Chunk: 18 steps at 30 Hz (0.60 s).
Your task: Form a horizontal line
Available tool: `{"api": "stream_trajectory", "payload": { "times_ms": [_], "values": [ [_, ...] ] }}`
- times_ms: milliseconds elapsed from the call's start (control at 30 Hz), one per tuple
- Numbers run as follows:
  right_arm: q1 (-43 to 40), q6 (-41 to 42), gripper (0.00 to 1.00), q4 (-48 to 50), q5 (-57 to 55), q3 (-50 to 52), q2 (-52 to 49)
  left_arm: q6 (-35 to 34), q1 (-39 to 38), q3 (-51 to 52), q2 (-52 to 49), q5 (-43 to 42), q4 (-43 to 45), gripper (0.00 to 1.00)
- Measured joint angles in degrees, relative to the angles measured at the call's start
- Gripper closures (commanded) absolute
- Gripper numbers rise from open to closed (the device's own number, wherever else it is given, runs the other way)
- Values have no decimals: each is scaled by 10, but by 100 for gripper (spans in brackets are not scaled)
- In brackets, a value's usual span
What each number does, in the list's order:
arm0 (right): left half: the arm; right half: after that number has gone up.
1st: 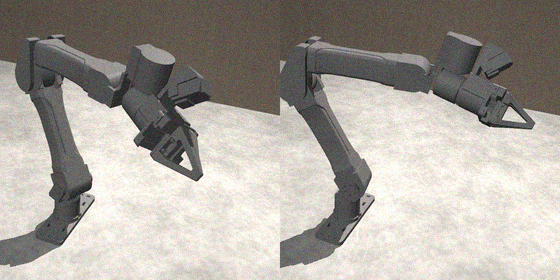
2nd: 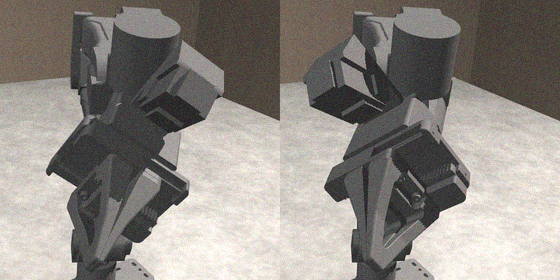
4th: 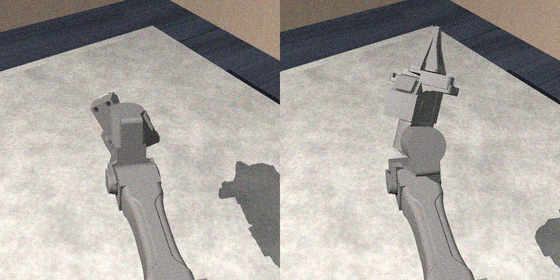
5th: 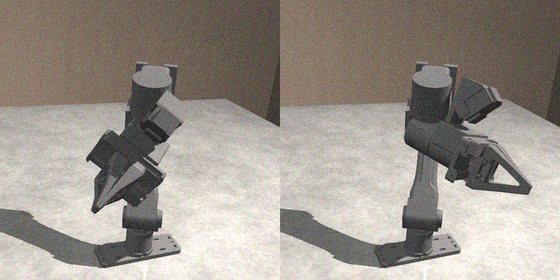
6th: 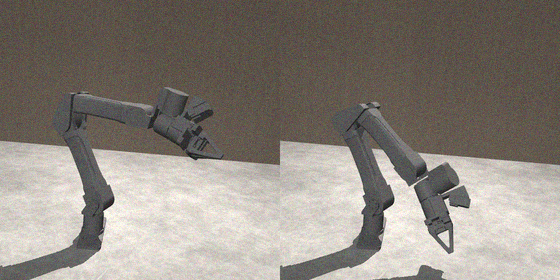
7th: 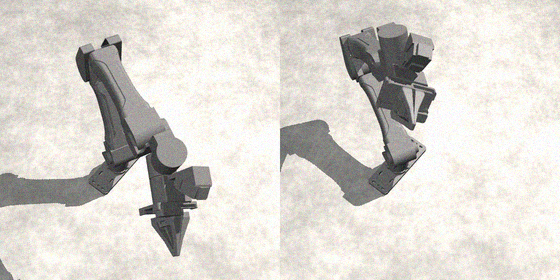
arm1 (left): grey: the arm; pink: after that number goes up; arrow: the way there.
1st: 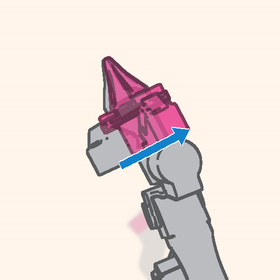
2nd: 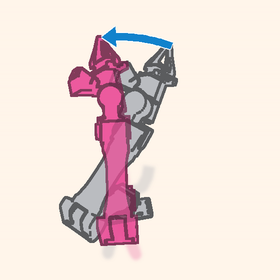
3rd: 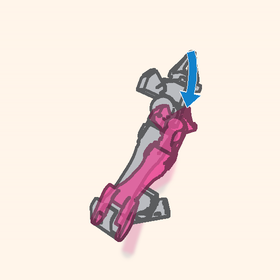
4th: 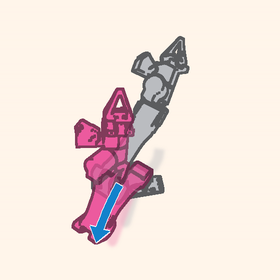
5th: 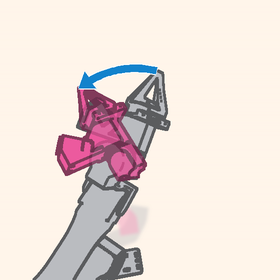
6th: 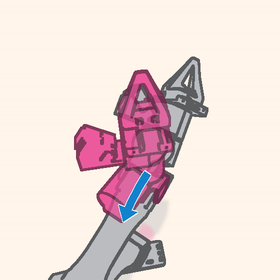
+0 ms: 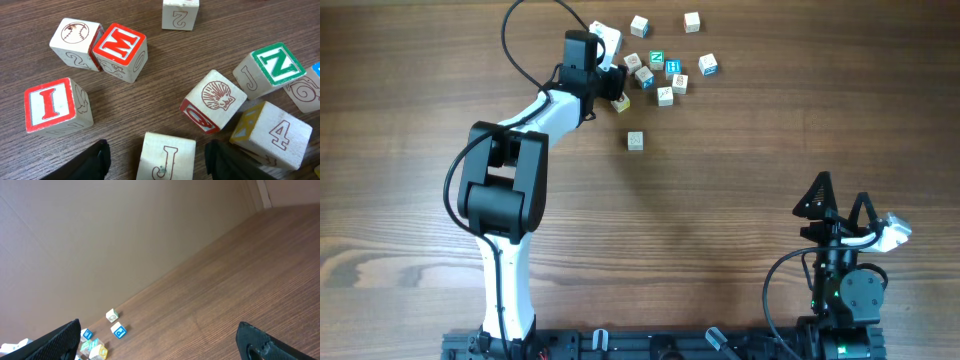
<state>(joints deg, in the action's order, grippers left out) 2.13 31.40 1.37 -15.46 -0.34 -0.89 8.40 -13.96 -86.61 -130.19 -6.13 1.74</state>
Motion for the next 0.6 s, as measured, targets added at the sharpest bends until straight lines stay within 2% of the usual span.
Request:
{"api": "stream_trajectory", "payload": {
  "times_ms": [100,267,367,600],
  "values": [
    [0,0,0,0,0,0,0,0,0,0,0,0,0,34],
    [0,0,0,0,0,0,0,0,0,0,-5,0,10,50],
    [0,0,0,0,0,0,0,1,0,0,-15,0,18,56],
    [0,0,0,0,0,0,0,-1,0,0,-20,0,26,59]
  ]
}}
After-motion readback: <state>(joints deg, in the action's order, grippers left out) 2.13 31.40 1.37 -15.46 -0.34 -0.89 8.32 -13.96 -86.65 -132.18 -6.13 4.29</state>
